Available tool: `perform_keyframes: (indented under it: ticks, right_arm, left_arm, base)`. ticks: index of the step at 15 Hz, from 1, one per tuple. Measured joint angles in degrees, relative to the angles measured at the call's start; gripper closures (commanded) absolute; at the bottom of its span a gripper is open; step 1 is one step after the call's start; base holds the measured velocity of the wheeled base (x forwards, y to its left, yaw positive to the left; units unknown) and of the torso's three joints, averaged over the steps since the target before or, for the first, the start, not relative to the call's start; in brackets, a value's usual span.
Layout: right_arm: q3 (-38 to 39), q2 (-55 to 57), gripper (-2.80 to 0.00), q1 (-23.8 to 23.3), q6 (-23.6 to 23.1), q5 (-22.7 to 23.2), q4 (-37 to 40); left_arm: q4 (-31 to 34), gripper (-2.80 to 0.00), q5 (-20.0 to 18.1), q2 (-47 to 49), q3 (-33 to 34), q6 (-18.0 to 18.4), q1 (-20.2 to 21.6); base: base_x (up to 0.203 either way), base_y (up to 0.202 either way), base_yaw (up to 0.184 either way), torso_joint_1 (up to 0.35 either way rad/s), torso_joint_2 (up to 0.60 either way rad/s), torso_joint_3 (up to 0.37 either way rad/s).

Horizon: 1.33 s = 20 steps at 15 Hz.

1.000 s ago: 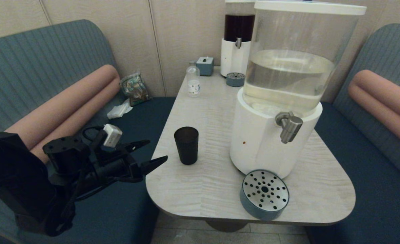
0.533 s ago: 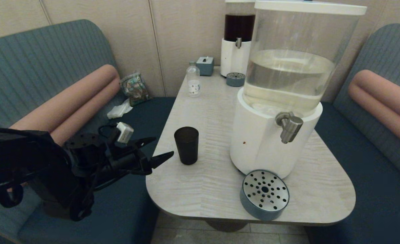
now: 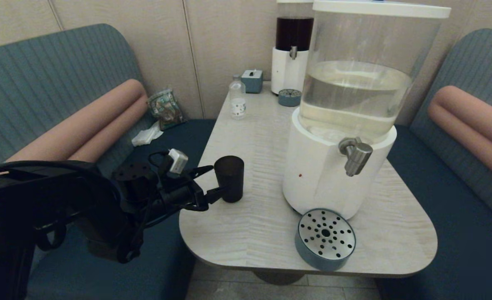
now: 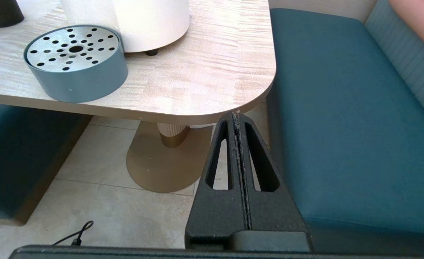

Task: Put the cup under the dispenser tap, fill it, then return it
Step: Pick up the cup

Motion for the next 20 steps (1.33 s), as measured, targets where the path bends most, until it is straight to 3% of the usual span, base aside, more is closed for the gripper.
perform_keyframes:
  ticks: [10, 20]
  right_arm:
    - [0.0, 0.0, 0.0, 0.0, 0.0, 0.0, 0.0]
    - [0.0, 0.0, 0.0, 0.0, 0.0, 0.0, 0.0]
  left_arm:
    - [0.2, -2.8, 5.3, 5.0, -8.0, -0.9, -1.2]
    - [0.2, -2.8, 5.5, 9.1, -13.3, -1.3, -2.0]
  base:
    - [0.0, 0.0, 0.0, 0.0, 0.0, 0.0]
    - [0.0, 0.0, 0.0, 0.0, 0.0, 0.0]
